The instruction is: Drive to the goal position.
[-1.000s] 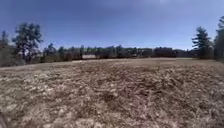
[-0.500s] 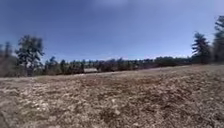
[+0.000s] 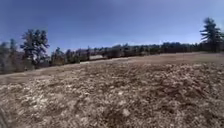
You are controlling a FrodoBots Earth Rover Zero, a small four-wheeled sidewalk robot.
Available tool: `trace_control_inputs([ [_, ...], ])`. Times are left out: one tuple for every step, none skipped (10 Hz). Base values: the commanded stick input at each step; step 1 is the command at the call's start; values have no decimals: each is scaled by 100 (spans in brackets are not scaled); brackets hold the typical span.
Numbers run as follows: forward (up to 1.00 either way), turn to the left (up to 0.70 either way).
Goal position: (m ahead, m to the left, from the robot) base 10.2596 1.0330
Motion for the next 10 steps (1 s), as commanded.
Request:
trace_control_inputs([
  [70, 0],
  [70, 0],
  [70, 0],
  [70, 0],
  [70, 0],
  [70, 0],
  [70, 0],
  [70, 0],
  [70, 0],
  [70, 0],
])
